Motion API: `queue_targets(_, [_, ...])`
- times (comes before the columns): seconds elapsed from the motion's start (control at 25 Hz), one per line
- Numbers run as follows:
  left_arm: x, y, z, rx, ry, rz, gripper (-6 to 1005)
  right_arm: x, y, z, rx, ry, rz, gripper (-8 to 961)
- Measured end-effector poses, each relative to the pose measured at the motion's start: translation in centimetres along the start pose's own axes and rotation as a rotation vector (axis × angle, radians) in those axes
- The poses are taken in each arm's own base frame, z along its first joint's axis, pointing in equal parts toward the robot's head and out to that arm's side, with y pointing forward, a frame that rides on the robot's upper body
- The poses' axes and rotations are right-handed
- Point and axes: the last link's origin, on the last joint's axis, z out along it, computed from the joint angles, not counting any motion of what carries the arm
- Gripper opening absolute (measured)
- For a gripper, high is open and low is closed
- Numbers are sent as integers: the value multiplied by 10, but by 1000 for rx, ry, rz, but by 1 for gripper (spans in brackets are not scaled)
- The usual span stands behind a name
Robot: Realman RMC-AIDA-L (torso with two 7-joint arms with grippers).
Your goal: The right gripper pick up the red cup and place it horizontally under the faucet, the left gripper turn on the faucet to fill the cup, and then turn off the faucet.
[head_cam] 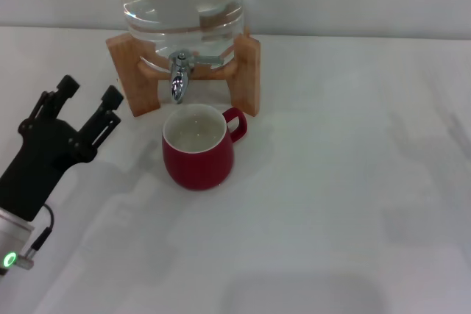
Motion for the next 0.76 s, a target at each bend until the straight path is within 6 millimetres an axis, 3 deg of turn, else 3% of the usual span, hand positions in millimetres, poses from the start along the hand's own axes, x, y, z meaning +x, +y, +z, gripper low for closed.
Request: queue_targets(0.76, [-3, -7, 6, 26, -34, 2, 858, 4, 5, -4, -33, 20, 1, 855])
